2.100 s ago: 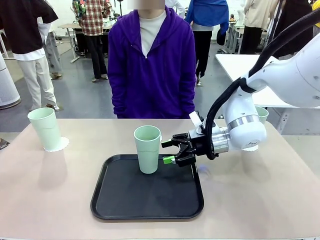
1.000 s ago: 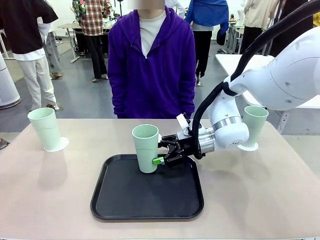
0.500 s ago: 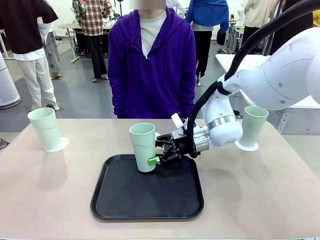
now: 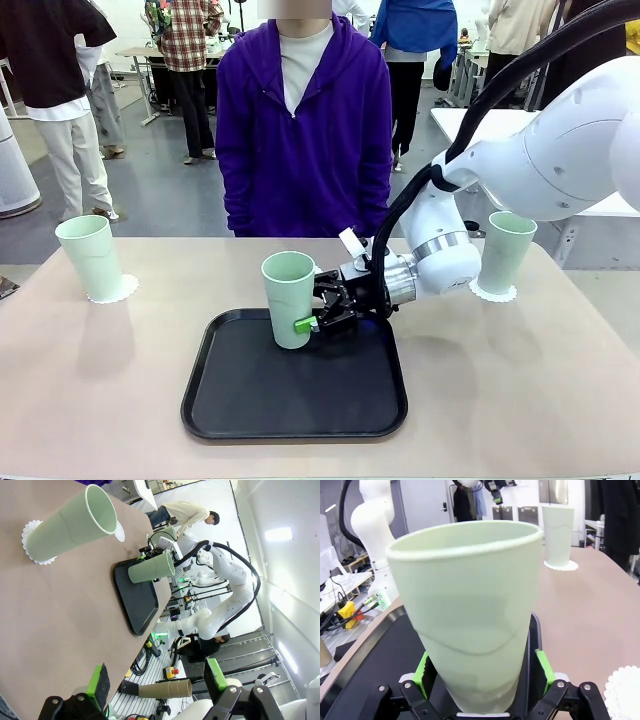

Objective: Place coasters on the table and set cups on them.
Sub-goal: Take one Reusable plastic cup from the Flat Tray and place it on a coaster set by the human.

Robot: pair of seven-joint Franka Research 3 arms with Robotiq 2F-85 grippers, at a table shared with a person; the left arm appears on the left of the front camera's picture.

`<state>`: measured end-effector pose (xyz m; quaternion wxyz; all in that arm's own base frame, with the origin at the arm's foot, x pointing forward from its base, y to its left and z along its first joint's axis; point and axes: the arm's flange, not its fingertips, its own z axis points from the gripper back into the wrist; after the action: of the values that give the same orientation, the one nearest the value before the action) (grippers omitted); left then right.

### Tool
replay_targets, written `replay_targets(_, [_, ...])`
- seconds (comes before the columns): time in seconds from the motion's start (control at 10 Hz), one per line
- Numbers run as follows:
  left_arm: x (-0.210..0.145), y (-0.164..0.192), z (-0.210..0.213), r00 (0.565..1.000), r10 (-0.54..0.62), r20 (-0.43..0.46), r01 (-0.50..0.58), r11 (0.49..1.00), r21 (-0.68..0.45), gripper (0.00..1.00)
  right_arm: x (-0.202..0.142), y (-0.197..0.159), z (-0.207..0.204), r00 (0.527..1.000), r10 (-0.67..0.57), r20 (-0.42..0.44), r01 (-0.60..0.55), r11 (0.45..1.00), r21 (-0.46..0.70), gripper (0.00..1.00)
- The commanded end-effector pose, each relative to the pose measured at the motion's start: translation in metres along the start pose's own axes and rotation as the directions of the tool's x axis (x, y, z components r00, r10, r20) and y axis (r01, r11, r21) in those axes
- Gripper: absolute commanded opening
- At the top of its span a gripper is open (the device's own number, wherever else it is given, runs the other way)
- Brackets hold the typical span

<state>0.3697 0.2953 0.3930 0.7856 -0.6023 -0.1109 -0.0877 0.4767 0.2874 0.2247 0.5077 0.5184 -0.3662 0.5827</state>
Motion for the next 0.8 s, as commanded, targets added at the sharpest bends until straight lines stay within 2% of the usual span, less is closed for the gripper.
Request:
replay_targets(0.0, [-0.0002, -0.0022, 0.0007, 1.0, 0.004, 0.0, -0.004, 1.0, 0.011, 1.0, 0.0061, -0.0109, -0.0065, 1.0, -0.008, 0.02, 0.007, 0.998, 0.059, 1.0])
replay_targets(0.4, [-0.0002, -0.0022, 0.0007, 1.0, 0.004, 0.0, -0.004, 1.0, 0.011, 1.0, 0.008, -0.0191, -0.0142, 0.999, -0.007, 0.031, 0.004, 0.995, 0.1, 1.0])
replay_targets(0.5, [-0.0002, -0.0022, 0.0007, 1.0, 0.004, 0.0, -0.004, 1.0, 0.011, 1.0, 0.0072, -0.0193, -0.0143, 0.999, 0.008, 0.04, -0.012, 0.994, 0.108, 0.46])
replay_targets(0.6, [-0.0002, -0.0022, 0.0007, 1.0, 0.004, 0.0, -0.004, 1.0, 0.011, 1.0, 0.0061, -0.0195, -0.0134, 0.999, 0.009, 0.037, -0.013, 0.994, 0.112, 0.43])
replay_targets(0.7, [-0.0002, -0.0022, 0.0007, 1.0, 0.004, 0.0, -0.004, 1.0, 0.011, 1.0, 0.0055, -0.0186, -0.0127, 0.999, 0.012, 0.041, -0.016, 0.994, 0.111, 0.0])
